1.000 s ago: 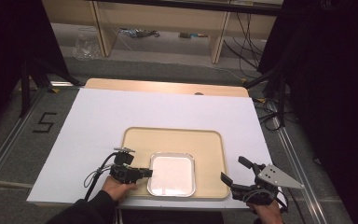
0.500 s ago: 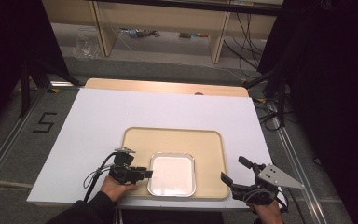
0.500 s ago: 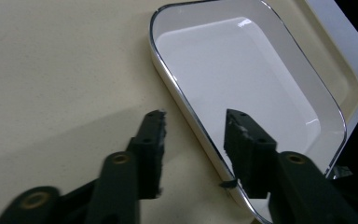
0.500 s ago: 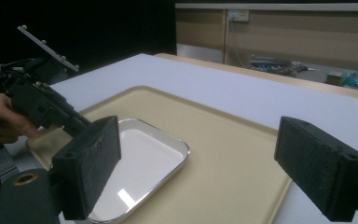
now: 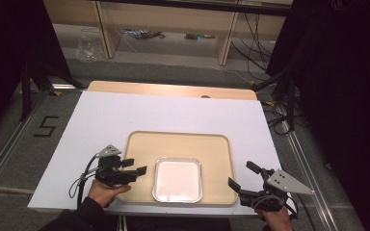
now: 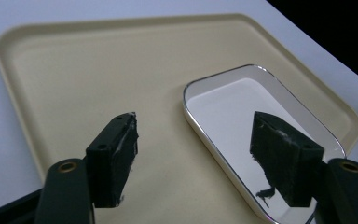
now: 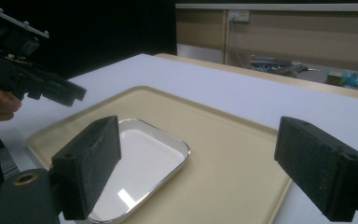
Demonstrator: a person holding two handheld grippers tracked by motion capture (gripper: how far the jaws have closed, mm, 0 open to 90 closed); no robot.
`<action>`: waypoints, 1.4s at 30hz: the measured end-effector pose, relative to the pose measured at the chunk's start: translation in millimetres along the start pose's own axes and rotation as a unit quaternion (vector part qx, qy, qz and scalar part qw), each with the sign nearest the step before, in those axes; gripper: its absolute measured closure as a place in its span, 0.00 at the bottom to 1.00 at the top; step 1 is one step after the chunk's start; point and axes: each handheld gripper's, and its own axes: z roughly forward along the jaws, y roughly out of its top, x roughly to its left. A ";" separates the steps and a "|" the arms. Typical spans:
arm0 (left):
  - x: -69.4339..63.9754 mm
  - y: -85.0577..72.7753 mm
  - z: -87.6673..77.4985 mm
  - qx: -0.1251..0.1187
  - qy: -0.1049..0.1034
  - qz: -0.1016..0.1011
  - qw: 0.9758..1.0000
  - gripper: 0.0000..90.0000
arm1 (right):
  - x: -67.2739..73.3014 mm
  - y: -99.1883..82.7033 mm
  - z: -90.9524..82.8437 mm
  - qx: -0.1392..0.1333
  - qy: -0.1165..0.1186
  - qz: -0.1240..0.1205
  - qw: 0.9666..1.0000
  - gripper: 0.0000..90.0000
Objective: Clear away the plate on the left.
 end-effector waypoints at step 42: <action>-8.8 -15.9 -56.1 -0.067 0.003 0.088 0.994 0.18 | 1.2 0.4 -1.2 0.014 0.006 0.000 1.000 0.17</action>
